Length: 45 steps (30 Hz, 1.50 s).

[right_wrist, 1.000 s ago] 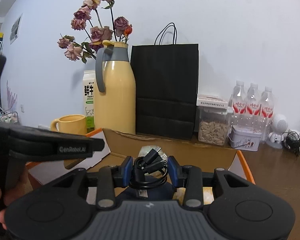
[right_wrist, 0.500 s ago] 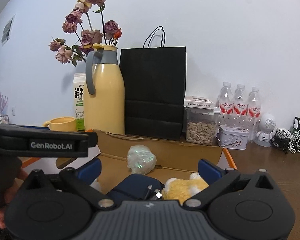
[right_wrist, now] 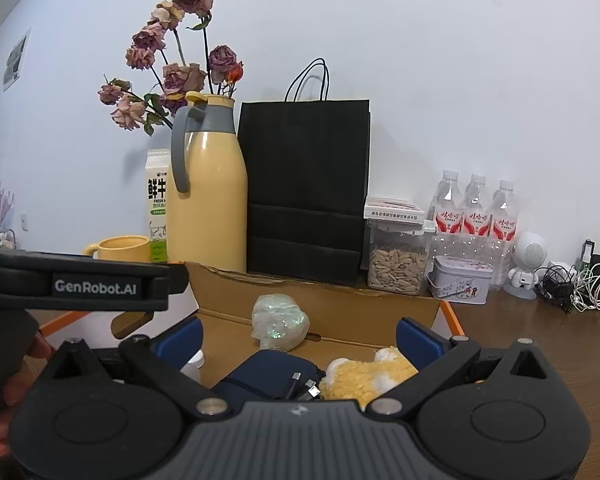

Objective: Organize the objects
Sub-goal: 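Lower the cable and small cap into the cardboard box and open both grippers, then lift both grippers out of the box and move them to the loose caps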

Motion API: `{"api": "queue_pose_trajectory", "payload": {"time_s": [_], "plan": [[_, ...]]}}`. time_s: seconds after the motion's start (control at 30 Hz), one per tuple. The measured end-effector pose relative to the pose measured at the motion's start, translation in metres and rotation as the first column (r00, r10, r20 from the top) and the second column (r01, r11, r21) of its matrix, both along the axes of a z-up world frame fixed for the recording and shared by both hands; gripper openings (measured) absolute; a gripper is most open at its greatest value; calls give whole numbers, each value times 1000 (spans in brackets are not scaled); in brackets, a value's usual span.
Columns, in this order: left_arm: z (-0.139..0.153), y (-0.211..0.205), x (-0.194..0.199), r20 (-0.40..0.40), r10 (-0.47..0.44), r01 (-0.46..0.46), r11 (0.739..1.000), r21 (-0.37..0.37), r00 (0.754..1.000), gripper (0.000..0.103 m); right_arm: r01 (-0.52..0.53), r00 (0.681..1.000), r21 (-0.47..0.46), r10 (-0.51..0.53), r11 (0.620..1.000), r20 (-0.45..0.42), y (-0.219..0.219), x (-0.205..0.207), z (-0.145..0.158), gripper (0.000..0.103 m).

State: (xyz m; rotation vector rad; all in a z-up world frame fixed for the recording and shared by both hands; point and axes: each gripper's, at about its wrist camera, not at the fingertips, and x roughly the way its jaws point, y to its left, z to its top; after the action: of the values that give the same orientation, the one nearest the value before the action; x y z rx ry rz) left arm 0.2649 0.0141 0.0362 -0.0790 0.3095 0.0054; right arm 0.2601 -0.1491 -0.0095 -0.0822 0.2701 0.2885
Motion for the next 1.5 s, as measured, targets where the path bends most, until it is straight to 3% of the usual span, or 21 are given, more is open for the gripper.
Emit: {"api": "queue_pose_trajectory", "payload": {"time_s": [0.43,0.9,1.13,1.5], "plan": [[17,-5,-30,52,-8,7,1000,7,999,103,2,998,-6,-2,1000,57,-9,-27,20,103],[21,-1,-68,9,3,-3,1000,30,1000,103,23,999,-22,-22,999,46,-33,-68,28,103],[17,7,-87,-31,17,-16,999,35,999,103,43,999,-36,-43,998,-1,-55,-87,22,103],[0,18,-111,-118,37,-31,998,52,992,103,75,989,-87,-85,993,-118,-94,-111,-14,103]]}}
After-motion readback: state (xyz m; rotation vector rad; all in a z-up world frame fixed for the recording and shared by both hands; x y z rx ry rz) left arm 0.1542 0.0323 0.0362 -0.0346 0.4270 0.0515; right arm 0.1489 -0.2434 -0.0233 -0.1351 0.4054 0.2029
